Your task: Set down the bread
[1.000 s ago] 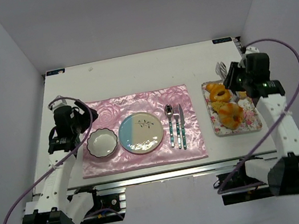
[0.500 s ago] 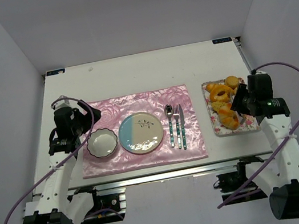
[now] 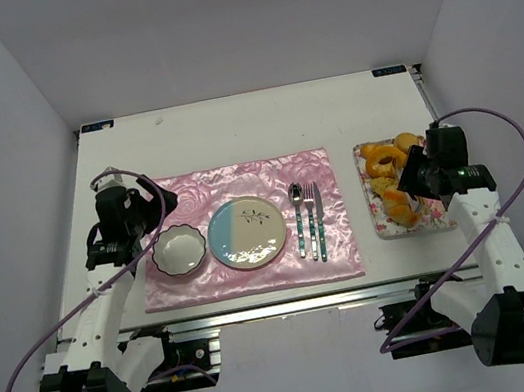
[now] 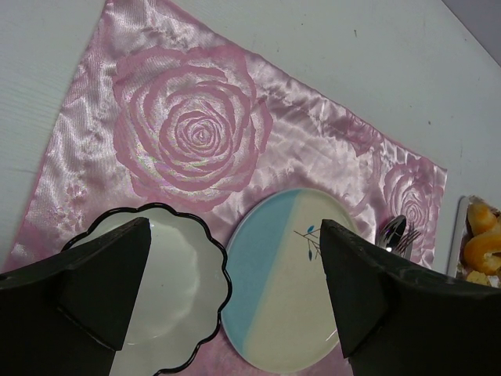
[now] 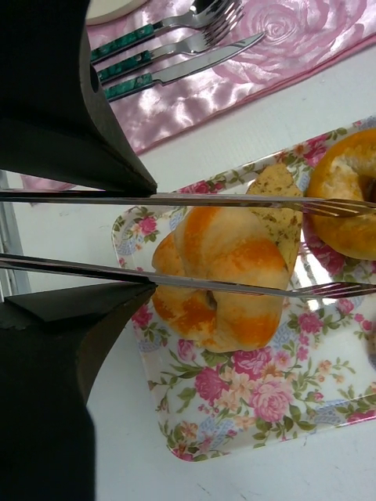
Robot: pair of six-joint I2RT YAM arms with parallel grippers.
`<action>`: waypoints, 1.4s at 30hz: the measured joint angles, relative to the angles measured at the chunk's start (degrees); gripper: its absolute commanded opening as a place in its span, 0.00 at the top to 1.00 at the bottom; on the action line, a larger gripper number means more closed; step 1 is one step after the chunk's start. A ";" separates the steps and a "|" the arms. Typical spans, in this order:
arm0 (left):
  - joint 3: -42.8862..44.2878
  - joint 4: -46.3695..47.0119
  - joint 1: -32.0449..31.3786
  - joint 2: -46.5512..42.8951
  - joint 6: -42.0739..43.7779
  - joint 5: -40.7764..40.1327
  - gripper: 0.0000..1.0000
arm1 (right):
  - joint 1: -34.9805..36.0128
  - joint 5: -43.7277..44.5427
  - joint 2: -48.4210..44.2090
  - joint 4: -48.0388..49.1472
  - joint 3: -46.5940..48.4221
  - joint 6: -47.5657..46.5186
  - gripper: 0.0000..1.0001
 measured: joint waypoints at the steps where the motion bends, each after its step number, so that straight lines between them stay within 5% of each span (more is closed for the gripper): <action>1: 0.00 0.00 0.00 0.11 0.00 0.00 0.02 | 0.00 -0.15 0.07 0.35 -0.07 -0.13 0.47; 6: 0.00 0.17 0.00 0.94 0.11 -0.07 0.02 | 0.00 -0.46 0.96 3.15 -0.07 -0.92 0.48; 26: 0.00 0.83 0.00 1.66 0.17 -0.42 0.02 | 0.00 -1.79 0.39 10.10 -3.80 -2.34 0.87; 42: 0.00 0.76 0.00 1.29 0.15 -0.42 0.02 | 0.00 -4.26 -8.74 6.10 -1.33 -1.60 0.93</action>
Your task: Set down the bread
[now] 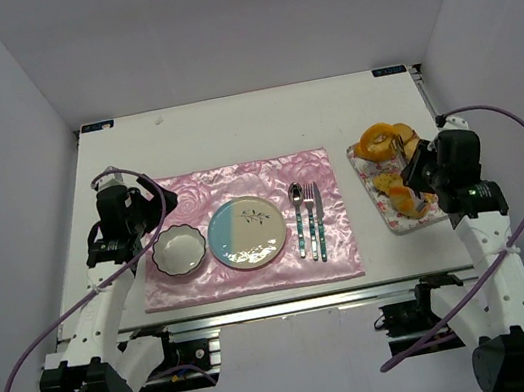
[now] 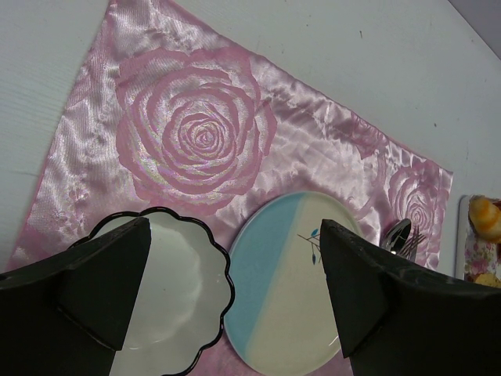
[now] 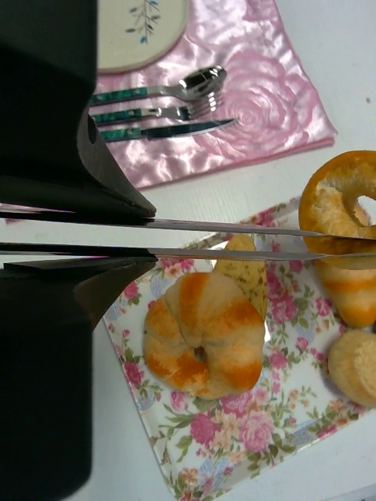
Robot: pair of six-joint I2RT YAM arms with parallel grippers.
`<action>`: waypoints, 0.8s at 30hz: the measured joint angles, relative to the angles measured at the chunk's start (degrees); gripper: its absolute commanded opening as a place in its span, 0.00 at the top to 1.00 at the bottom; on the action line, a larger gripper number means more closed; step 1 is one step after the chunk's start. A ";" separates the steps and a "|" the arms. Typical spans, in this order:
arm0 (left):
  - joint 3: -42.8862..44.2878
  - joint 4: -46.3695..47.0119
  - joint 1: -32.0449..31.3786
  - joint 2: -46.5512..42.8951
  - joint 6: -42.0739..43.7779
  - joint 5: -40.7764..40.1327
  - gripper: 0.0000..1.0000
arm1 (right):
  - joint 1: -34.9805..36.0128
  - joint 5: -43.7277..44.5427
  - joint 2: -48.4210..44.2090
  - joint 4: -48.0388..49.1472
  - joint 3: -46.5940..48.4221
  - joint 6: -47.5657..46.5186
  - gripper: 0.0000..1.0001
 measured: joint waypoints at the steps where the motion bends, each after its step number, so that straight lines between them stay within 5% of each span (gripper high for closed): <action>1: 0.00 0.00 0.00 0.00 0.00 0.02 0.02 | 0.00 -0.96 -0.50 -0.13 0.11 -0.09 0.93; 9: 0.00 0.00 0.00 -0.15 -0.07 0.02 0.02 | 3.56 -11.61 -2.03 -1.40 0.55 -2.05 0.95; 19: 0.00 -0.22 0.00 -0.33 -0.28 0.07 0.02 | 35.28 -10.99 7.39 3.02 0.98 0.20 0.95; 24: 0.00 -0.50 0.00 -1.11 -0.70 0.11 0.02 | 43.82 -10.27 16.24 5.49 1.81 1.99 0.94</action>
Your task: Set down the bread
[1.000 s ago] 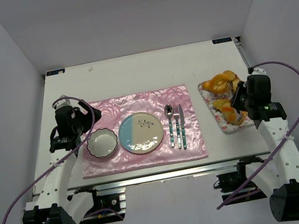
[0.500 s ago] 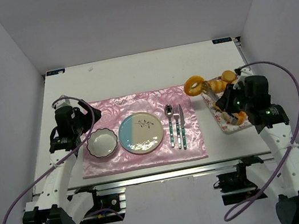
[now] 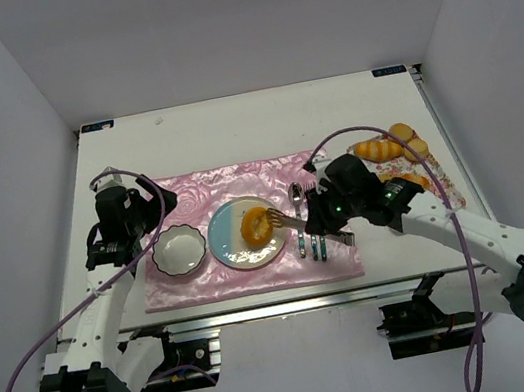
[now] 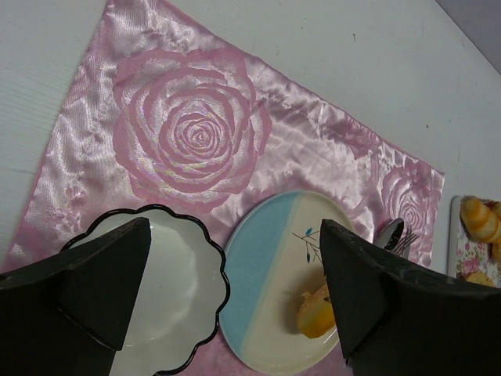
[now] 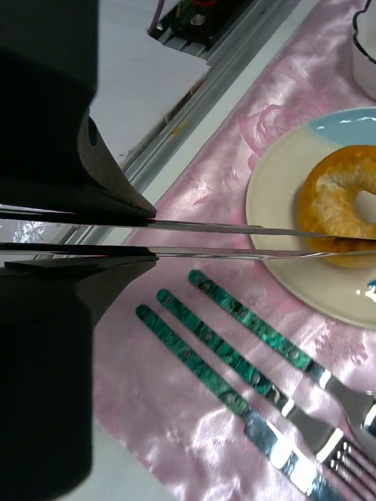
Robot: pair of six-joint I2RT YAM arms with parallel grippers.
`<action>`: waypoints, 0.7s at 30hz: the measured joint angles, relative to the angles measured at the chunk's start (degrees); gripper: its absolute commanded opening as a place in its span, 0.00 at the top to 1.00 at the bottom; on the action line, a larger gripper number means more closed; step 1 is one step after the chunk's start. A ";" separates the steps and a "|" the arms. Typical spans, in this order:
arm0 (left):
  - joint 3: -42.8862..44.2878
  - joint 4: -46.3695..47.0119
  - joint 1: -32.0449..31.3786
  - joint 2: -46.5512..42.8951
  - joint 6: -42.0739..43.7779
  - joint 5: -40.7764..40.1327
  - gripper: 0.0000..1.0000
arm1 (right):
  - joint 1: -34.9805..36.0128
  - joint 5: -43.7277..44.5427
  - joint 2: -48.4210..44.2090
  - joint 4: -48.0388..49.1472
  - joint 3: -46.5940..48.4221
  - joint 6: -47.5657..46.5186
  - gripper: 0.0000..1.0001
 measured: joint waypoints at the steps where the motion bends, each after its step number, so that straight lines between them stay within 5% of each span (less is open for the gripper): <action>1: 0.00 -0.02 0.00 -0.07 -0.02 0.04 0.02 | 0.68 -0.15 1.03 0.59 0.04 0.39 0.94; 4: 0.00 -0.17 0.00 -0.07 -0.22 0.22 0.02 | 2.10 -0.55 3.34 1.36 1.22 1.55 0.88; 8: 0.00 -0.63 0.00 -0.11 -0.44 0.42 0.02 | 3.21 -0.59 5.44 1.68 3.08 2.86 0.64; 11: 0.00 -0.81 0.00 -0.15 -0.46 0.42 0.02 | 3.52 0.44 6.08 1.57 3.76 3.96 0.55; 21: 0.00 -0.81 0.00 -0.17 -0.50 0.57 0.02 | 3.54 3.37 5.64 0.98 6.14 4.37 0.50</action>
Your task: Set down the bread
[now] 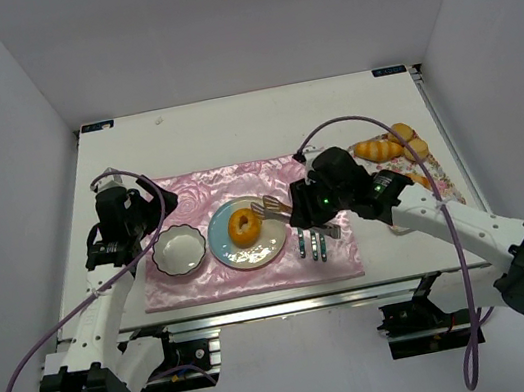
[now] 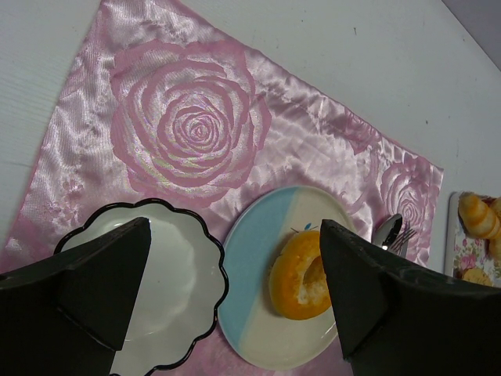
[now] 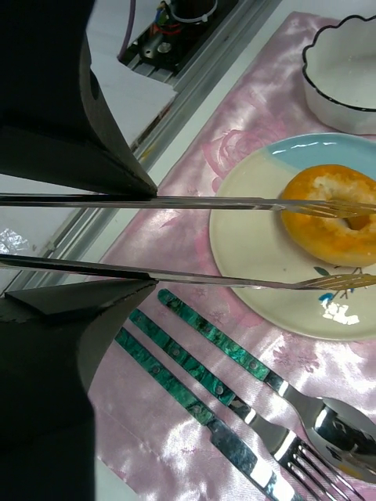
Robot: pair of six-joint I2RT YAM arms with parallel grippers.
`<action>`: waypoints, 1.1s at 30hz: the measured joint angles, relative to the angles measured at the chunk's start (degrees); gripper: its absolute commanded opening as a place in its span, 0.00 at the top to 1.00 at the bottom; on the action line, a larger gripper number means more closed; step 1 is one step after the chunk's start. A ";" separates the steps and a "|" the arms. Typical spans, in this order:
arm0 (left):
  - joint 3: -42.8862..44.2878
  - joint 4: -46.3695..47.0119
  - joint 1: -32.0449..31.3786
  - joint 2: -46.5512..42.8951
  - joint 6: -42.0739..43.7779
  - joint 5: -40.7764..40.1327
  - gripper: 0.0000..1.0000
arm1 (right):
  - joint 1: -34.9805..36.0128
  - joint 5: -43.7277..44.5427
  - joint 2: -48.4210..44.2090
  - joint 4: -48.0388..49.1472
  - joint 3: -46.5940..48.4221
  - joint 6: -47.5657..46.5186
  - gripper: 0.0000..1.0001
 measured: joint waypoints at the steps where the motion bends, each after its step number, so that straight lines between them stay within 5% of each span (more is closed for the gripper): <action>1: 0.00 0.00 0.00 0.00 -0.02 0.00 0.02 | 0.00 0.31 -0.28 -0.02 0.11 0.00 0.50; 14: 0.00 -0.09 0.00 0.00 -0.15 -0.26 0.02 | -2.36 12.79 -4.87 -0.07 1.27 0.72 0.52; 22: 0.00 -0.87 0.00 -0.09 -0.61 -2.49 0.02 | -4.28 19.65 0.72 0.17 6.21 -1.38 0.52; 33: 0.00 -0.90 0.00 -0.09 -0.81 -4.48 0.02 | -25.07 18.21 18.38 13.38 13.03 -11.74 0.52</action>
